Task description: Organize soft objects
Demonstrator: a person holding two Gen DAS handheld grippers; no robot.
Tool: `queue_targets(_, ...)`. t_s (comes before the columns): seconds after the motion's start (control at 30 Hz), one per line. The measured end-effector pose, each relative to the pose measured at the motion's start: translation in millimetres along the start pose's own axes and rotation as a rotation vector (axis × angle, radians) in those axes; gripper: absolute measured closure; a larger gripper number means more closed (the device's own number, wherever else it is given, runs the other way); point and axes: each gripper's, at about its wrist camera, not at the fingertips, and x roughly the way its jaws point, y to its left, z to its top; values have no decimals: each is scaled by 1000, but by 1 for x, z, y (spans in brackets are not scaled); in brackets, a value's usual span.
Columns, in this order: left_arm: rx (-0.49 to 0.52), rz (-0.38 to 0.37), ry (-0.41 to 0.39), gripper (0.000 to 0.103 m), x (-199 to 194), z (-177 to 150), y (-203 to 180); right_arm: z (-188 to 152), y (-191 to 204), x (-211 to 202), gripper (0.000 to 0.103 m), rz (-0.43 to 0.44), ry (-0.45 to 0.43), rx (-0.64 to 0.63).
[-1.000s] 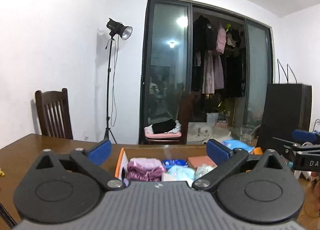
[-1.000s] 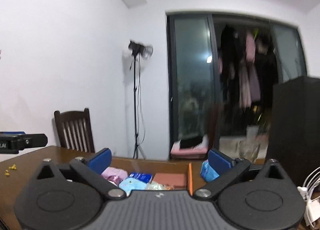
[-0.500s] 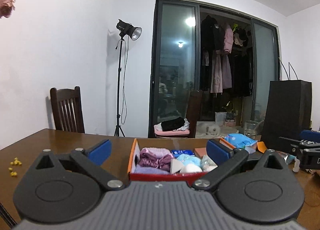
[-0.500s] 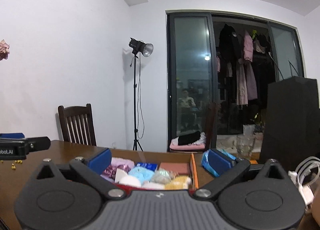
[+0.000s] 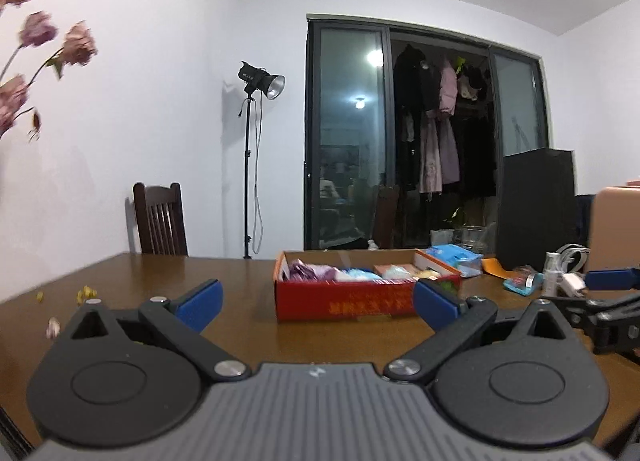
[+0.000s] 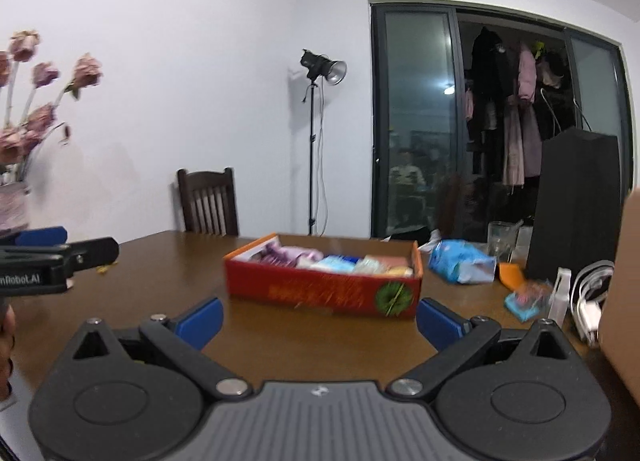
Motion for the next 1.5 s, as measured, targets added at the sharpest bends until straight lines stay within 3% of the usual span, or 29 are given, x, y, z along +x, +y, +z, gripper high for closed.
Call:
queue_targets(0.1, 4, 35, 41, 0, -22, -17, -3, -20, 12, -31, 0, -11, -27, 43)
queue_targets(0.23, -30, -1, 128, 0, -29, -27, -7, -43, 20, -54, 0, -7, 3, 69)
queue_targets(0.5, -33, -14, 127, 0, -29, -29, -11, -53, 18, -56, 0, -59, 30, 112)
queue_targets(1.5, -30, -19, 145, 0, -25, -30, -8, -53, 12, -48, 0, -60, 50, 112)
